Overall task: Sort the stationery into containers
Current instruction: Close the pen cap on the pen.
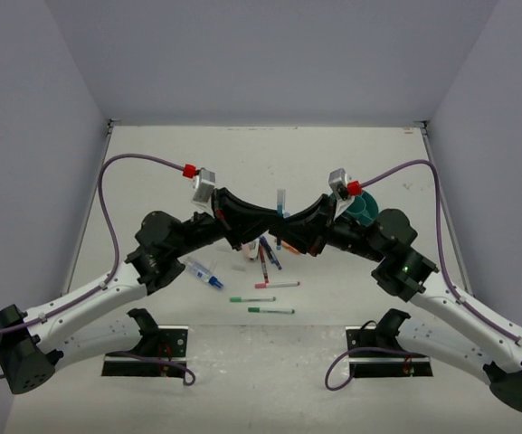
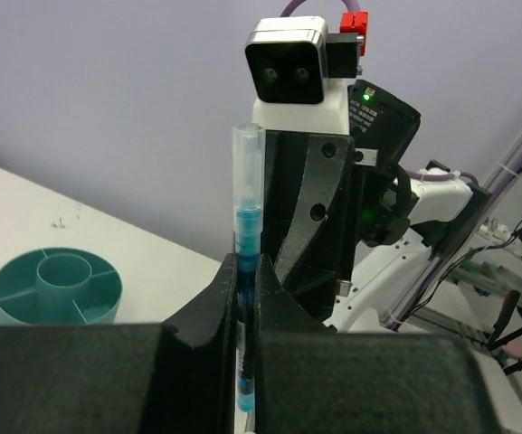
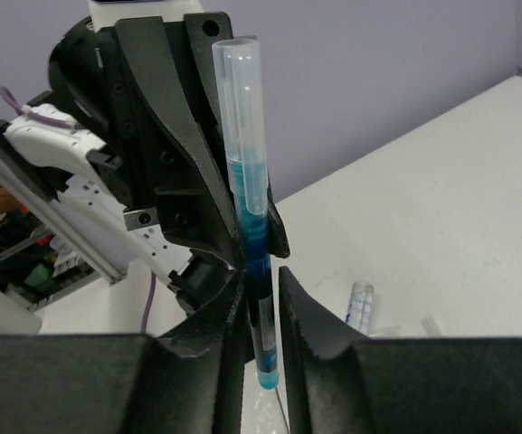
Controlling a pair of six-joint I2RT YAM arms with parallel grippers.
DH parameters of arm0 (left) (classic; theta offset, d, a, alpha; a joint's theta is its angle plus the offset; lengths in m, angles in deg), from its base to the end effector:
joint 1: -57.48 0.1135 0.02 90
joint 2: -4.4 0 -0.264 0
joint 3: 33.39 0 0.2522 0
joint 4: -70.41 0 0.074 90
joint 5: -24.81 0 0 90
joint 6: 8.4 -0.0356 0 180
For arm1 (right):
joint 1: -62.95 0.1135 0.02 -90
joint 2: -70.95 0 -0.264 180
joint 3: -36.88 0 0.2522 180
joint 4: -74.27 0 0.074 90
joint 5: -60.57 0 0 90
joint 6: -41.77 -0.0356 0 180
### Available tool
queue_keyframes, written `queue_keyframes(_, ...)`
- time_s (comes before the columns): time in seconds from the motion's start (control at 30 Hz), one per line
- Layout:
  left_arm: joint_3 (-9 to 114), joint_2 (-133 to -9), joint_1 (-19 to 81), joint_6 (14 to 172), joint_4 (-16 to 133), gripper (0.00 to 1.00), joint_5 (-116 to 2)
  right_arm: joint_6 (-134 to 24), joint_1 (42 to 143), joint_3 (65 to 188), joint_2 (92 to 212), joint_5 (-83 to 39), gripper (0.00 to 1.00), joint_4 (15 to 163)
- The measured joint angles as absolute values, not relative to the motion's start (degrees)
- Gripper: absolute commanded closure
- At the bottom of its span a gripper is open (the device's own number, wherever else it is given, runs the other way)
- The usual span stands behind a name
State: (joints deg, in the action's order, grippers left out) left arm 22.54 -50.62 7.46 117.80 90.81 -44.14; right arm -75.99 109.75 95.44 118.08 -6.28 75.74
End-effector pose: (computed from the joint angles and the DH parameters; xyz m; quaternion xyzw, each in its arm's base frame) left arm 0.1320 -0.1773 0.3728 0.2165 0.5325 -0.6300 0.5222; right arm 0.1217 0.1501 0.3754 -0.2557 0.5959 0.5571 0.5188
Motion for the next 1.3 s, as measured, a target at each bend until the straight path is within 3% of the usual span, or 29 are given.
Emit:
queue_keyframes(0.07, 23.5, -50.7, 7.6, 116.6, 90.9, 1.00, -42.1, -75.5, 109.9, 96.4, 118.7, -4.1, 0.99, 75.6)
queue_keyframes(0.1, 23.9, -50.7, 7.6, 116.4, 91.0, 0.92, -41.6, -75.3, 109.9, 97.0, 118.9, -3.0, 1.00, 75.6)
queue_keyframes(0.2, 25.1, -50.8, 7.6, 115.4, 90.8, 0.45, -40.9, -74.6, 109.9, 98.1, 119.0, -1.5, 1.00, 75.5)
queue_keyframes(0.27, 25.8, -50.8, 7.5, 114.4, 90.1, 0.21, -41.0, -74.3, 109.9, 98.2, 118.9, -1.3, 1.00, 75.9)
queue_keyframes(0.33, 26.8, -50.7, 7.5, 113.1, 89.0, 0.13, -41.6, -73.7, 109.9, 98.3, 118.9, -1.4, 1.00, 76.9)
queue_keyframes(0.47, 29.6, -49.6, 7.4, 110.6, 83.9, 0.14, -44.8, -71.7, 109.8, 98.3, 118.8, -1.0, 1.00, 79.9)
queue_keyframes(0.63, 32.8, -47.9, 7.5, 108.3, 81.3, 0.30, -45.3, -69.7, 109.8, 98.2, 118.3, 2.5, 1.00, 81.9)
queue_keyframes(1.0, 39.5, -52.8, 7.5, 108.5, 78.0, 0.32, -38.3, -67.4, 109.8, 98.3, 116.6, 7.1, 1.00, 84.1)
queue_keyframes(1.07, 39.2, -53.2, 7.5, 109.3, 78.2, 0.46, -36.3, -67.2, 109.8, 98.3, 116.3, 7.2, 1.00, 84.2)
queue_keyframes(1.13, 38.7, -53.3, 7.5, 109.8, 78.2, 0.53, -34.9, -67.2, 109.8, 98.3, 115.7, 7.3, 1.00, 84.2)
queue_keyframes(1.3, 38.4, -53.4, 7.5, 110.8, 78.6, 0.57, -33.5, -67.2, 109.8, 98.3, 114.1, 7.3, 1.00, 84.2)
